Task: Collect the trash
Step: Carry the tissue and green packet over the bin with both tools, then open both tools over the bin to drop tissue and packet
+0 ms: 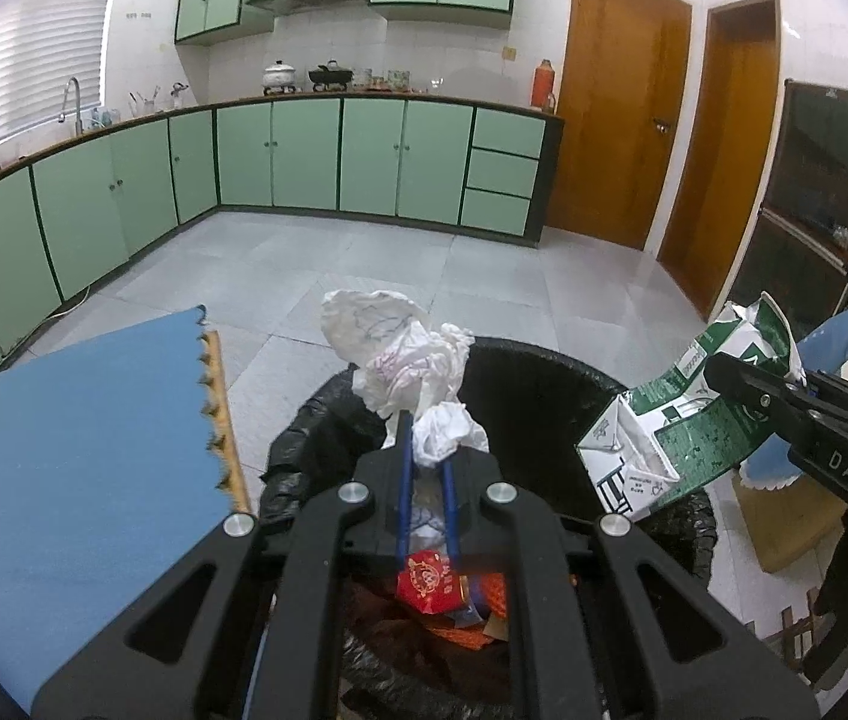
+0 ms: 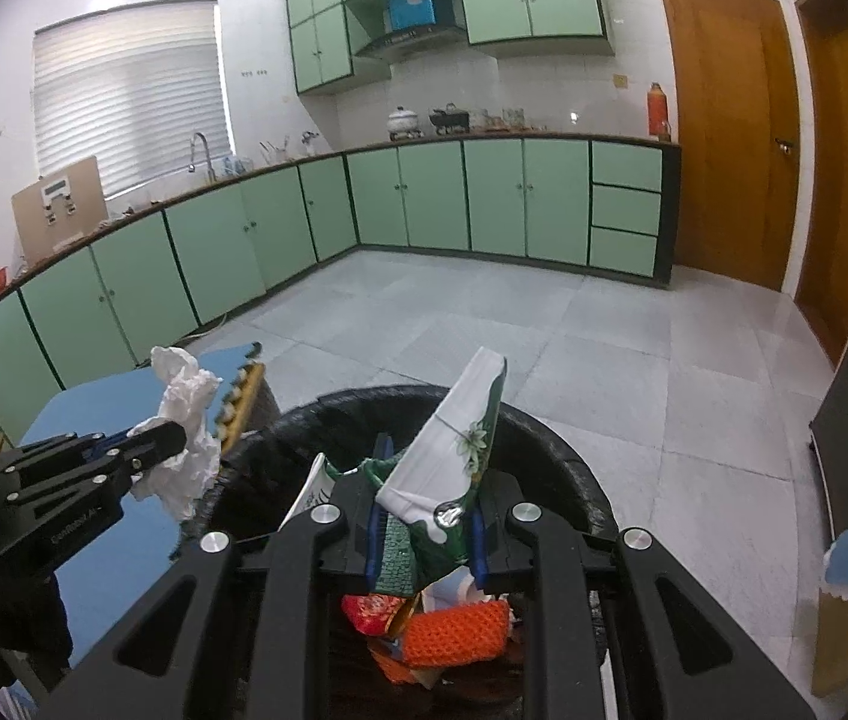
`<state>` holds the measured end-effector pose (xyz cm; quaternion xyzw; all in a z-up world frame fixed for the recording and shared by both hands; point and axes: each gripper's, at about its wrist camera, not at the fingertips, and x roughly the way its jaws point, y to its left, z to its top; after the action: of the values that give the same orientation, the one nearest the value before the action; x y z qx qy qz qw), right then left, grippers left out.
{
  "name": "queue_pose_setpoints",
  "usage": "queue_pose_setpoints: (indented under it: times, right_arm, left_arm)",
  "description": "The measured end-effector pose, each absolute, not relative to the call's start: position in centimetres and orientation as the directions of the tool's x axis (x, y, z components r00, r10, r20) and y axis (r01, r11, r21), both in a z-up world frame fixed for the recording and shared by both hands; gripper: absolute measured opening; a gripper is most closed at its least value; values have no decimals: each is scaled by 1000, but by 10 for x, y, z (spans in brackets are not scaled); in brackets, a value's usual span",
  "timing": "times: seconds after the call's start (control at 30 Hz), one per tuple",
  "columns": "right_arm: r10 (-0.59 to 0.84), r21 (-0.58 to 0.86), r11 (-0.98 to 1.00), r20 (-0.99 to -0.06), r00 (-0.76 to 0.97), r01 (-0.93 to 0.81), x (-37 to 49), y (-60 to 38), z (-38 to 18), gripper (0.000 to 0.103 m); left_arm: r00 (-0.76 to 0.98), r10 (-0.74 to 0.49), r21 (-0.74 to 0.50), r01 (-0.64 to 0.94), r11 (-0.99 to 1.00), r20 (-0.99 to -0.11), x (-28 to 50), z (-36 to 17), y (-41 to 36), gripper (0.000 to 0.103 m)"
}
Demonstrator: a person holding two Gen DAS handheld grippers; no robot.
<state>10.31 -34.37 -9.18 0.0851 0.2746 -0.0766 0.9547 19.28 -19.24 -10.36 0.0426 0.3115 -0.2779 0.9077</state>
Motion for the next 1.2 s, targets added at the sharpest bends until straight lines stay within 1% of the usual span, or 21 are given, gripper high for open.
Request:
queue_pose_setpoints:
  times: [0.17, 0.47, 0.5, 0.57, 0.6, 0.63, 0.67, 0.7, 0.73, 0.77, 0.8, 0.83, 0.87, 0.93, 0.97, 1.0, 1.03, 1.2]
  right_arm:
    - [-100, 130, 969, -574, 813, 210, 114, -358, -111, 21]
    - [-88, 148, 964, -608, 789, 222, 124, -370, -130, 21]
    - [-85, 152, 963, -611, 787, 222, 125, -372, -133, 22]
    - [-83, 159, 961, -616, 783, 226, 126, -374, -134, 24]
    - [-79, 166, 960, -618, 782, 228, 127, -375, -136, 32]
    - [-81, 168, 958, -620, 780, 232, 129, -375, -134, 38]
    - [-86, 168, 957, -618, 781, 238, 129, -374, -134, 51]
    - [-87, 168, 957, -616, 783, 238, 128, -374, -134, 54]
    - [-90, 164, 957, -615, 784, 239, 128, -374, -133, 56]
    - [-96, 160, 957, -615, 783, 242, 127, -374, -133, 64]
    - [-110, 152, 956, -612, 783, 253, 126, -373, -131, 78]
    - [-121, 147, 954, -607, 785, 260, 125, -372, -130, 82]
    - [-124, 147, 954, -601, 789, 262, 123, -371, -128, 85]
    - [-118, 158, 953, -594, 796, 260, 118, -369, -125, 92]
    - [-120, 161, 951, -591, 798, 263, 116, -367, -123, 95]
    - [-119, 165, 951, -586, 802, 262, 113, -365, -120, 95]
    - [-117, 166, 952, -582, 805, 259, 110, -364, -117, 95]
    - [-113, 177, 952, -555, 824, 251, 96, -351, -100, 97]
  left_arm:
    - [634, -469, -91, 534, 841, -615, 206, -121, -206, 7]
    - [616, -458, -87, 535, 841, -641, 221, -137, -220, 7]
    - [612, -460, -91, 536, 839, -643, 221, -137, -222, 9]
    - [604, -468, -107, 534, 838, -646, 222, -139, -221, 19]
    - [603, -470, -114, 532, 839, -645, 221, -138, -219, 35]
    - [604, -476, -124, 529, 839, -639, 220, -137, -216, 48]
    - [606, -477, -127, 528, 840, -636, 220, -136, -215, 50]
    - [607, -481, -132, 527, 839, -633, 220, -134, -212, 52]
    - [606, -483, -135, 528, 839, -632, 220, -133, -211, 54]
    - [608, -484, -137, 526, 839, -630, 220, -131, -208, 57]
    - [610, -484, -139, 524, 840, -628, 220, -129, -206, 62]
    - [612, -487, -145, 521, 841, -623, 219, -126, -202, 66]
    - [613, -489, -151, 519, 841, -620, 220, -124, -199, 68]
    - [616, -495, -162, 516, 841, -613, 219, -117, -192, 77]
    - [617, -498, -165, 515, 841, -609, 218, -114, -188, 80]
    - [620, -504, -172, 516, 840, -601, 216, -109, -182, 84]
    - [626, -504, -173, 512, 841, -596, 214, -105, -177, 87]
    - [664, -486, -165, 487, 858, -568, 204, -82, -151, 90]
